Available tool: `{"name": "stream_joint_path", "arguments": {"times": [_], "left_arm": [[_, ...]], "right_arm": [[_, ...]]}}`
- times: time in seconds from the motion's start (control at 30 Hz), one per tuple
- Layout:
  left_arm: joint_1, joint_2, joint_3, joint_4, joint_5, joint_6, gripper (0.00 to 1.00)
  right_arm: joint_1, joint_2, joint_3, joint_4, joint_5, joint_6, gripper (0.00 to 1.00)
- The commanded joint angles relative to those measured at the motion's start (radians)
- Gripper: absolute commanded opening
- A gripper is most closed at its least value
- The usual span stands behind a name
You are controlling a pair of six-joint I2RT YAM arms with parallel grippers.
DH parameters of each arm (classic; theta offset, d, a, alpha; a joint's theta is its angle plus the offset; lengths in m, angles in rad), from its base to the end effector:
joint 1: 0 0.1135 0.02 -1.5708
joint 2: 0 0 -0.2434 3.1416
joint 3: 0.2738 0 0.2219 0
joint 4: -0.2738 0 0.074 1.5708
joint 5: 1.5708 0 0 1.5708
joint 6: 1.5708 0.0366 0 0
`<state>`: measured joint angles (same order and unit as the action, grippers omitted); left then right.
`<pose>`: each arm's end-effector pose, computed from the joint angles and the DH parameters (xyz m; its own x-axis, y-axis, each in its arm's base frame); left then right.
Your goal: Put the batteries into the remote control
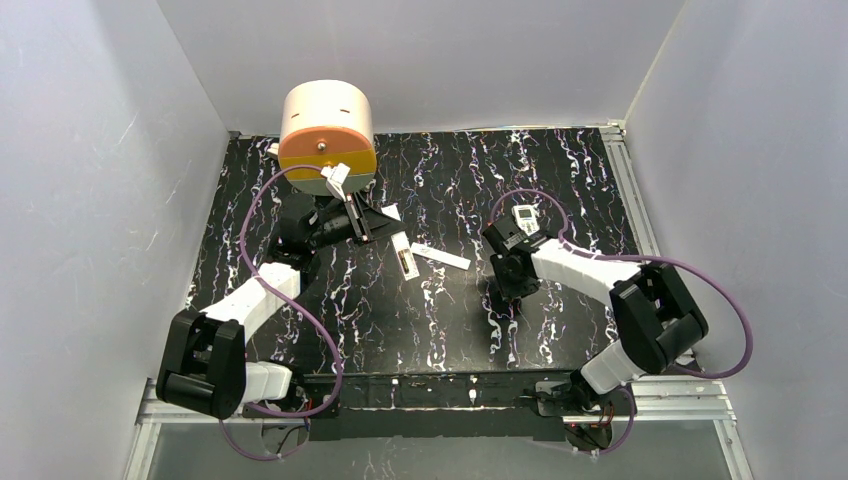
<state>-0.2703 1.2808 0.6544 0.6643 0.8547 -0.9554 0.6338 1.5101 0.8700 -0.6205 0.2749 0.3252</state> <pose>0.2399 -0.0951 0.2738 -0.7152 -0.3580 -0.6002 0.5504 0.2407 -0.7995 0.2039 0.1375 0.1730 -0.8879 -0.2709 -0.3718 -0.2317 0.9616 -0.1474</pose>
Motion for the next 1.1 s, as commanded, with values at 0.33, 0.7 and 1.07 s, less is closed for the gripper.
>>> {"name": "stream_joint_path", "arguments": {"times": [0.33, 0.7, 1.07], "left_arm": [[0.002, -0.029, 0.034, 0.009, 0.036, 0.018, 0.00], [0.002, -0.025, 0.025, 0.009, 0.024, 0.011, 0.00], [-0.073, 0.091, -0.005, 0.018, -0.142, -0.139, 0.00]], "right_arm": [[-0.006, 0.075, 0.024, 0.089, -0.093, -0.099, 0.40], [-0.001, 0.120, 0.035, 0.085, -0.015, -0.066, 0.16], [-0.001, -0.099, 0.126, 0.127, -0.193, 0.011, 0.13]]}}
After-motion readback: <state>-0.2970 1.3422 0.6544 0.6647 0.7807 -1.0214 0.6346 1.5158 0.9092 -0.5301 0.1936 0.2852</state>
